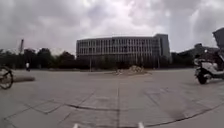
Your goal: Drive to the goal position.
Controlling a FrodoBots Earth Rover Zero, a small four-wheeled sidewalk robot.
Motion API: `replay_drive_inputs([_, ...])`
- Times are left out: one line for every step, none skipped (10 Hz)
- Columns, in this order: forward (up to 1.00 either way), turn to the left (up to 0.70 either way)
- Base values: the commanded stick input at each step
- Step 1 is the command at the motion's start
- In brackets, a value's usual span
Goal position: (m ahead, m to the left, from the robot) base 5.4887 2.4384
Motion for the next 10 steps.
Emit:
replay_drive_inputs([0.6, 0.0])
replay_drive_inputs([0.6, 0.0])
replay_drive_inputs([0.6, 0.0])
replay_drive_inputs([0.6, 0.0])
replay_drive_inputs([0.6, 0.0])
replay_drive_inputs([0.6, 0.0])
replay_drive_inputs([0.6, 0.0])
replay_drive_inputs([0.6, 0.0])
replay_drive_inputs([0.6, 0.0])
replay_drive_inputs([0.6, 0.0])
